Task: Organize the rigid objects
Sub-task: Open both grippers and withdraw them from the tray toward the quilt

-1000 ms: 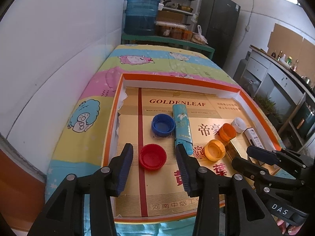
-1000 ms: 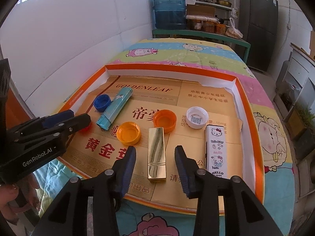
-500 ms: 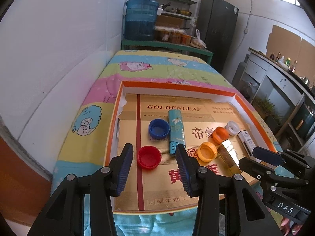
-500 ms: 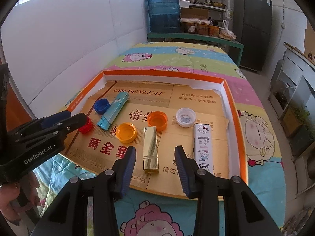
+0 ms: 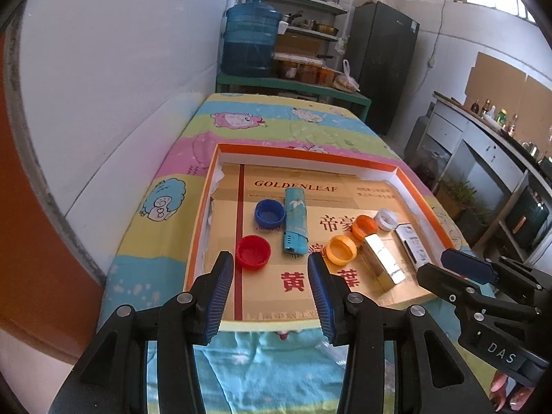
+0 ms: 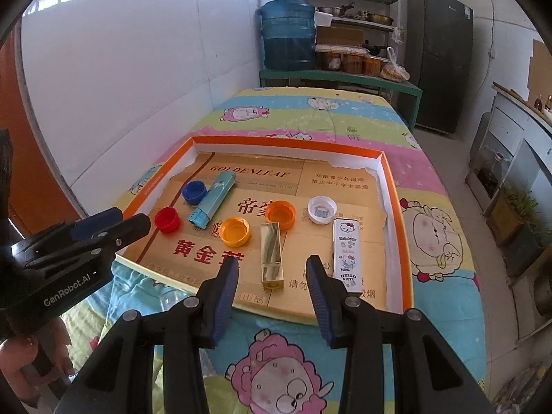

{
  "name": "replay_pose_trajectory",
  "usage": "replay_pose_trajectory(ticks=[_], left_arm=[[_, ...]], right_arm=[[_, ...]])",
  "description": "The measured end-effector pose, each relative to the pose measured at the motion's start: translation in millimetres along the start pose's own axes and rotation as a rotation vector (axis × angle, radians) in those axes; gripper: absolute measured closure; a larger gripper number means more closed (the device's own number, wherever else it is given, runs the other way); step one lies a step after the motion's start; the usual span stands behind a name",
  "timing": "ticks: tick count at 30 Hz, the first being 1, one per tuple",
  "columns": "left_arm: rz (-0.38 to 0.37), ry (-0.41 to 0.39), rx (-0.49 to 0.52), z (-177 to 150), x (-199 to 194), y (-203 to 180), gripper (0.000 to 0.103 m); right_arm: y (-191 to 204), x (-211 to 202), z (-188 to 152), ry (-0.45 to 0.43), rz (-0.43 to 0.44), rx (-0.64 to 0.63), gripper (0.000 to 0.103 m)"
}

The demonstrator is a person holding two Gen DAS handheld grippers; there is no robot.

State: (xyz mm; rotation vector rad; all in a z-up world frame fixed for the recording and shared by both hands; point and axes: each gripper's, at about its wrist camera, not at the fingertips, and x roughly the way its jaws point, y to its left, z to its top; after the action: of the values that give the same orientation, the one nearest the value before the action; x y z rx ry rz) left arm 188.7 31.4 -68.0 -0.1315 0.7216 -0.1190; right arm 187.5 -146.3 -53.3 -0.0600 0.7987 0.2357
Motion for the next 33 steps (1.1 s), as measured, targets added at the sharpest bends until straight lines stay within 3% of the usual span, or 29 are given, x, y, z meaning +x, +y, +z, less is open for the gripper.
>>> replay_pose_trajectory(ticks=[21,33], left_arm=[[-0.001,-0.030,0.021,-14.2,-51.2,-18.2,0.057],[-0.049,0.087,-0.027,-53.7,-19.1,-59.6,0.057]], right_arm=[[-1.6,-47.5,-18.6,-0.049,-0.001,0.014,0.062],[-21.0,-60.6,-40.2,-0.045,-0.009,0.058,0.062]])
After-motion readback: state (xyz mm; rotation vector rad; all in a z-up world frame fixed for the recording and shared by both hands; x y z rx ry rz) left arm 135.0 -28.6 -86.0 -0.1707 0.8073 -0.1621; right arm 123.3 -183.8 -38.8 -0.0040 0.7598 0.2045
